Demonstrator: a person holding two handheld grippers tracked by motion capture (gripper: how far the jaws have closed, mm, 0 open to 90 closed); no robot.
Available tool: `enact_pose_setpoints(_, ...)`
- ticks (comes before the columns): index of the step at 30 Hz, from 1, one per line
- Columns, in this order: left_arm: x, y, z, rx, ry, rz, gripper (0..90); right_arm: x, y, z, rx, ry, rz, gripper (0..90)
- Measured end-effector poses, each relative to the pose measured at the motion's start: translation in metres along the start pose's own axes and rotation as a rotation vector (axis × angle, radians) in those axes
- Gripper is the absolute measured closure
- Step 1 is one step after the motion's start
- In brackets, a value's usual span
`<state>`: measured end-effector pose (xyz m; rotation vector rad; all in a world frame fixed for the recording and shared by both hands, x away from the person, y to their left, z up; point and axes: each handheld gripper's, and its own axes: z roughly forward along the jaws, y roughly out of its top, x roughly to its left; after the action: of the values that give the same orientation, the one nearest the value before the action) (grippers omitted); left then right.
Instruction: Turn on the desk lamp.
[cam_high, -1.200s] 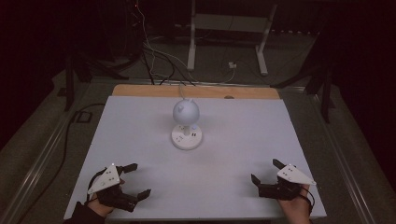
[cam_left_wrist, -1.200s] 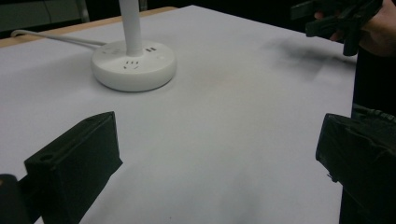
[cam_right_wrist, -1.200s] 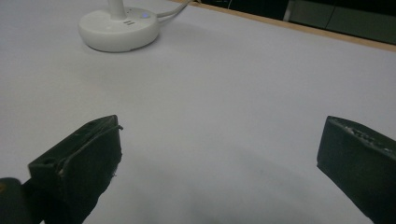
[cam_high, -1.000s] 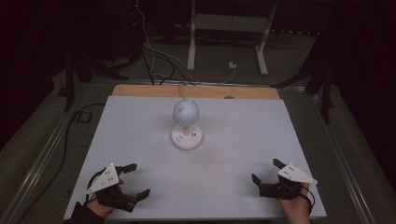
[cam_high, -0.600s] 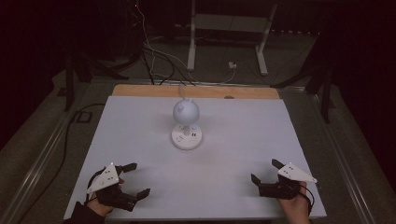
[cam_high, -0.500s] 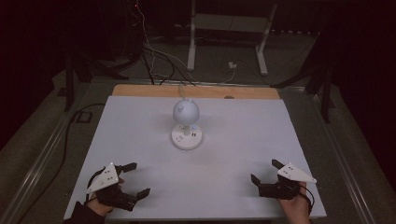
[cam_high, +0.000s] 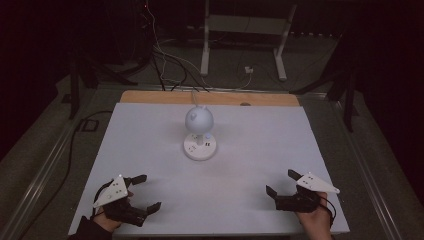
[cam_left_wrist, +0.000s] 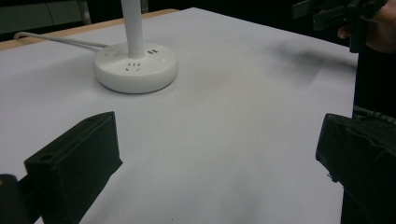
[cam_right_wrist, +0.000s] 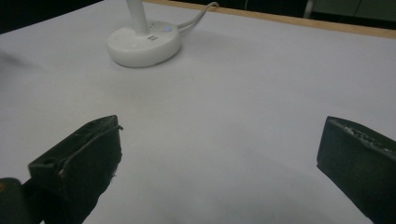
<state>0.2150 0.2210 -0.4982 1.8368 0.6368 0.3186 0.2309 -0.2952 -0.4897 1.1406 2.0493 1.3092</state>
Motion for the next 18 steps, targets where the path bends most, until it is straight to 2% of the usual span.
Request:
enact_pose_setpoints(4, 0.0, 0.0, 0.0, 0.005, 0.002, 0.001, 0.3, 0.0, 0.004, 0.002, 0.008, 0.011, 0.019, 0.0)
enact_pose_setpoints(18, 0.0, 0.0, 0.0, -0.002, -0.005, -0.002, 0.3, -0.001, 0.027, 0.009, -0.001, 0.031, 0.014, 0.0)
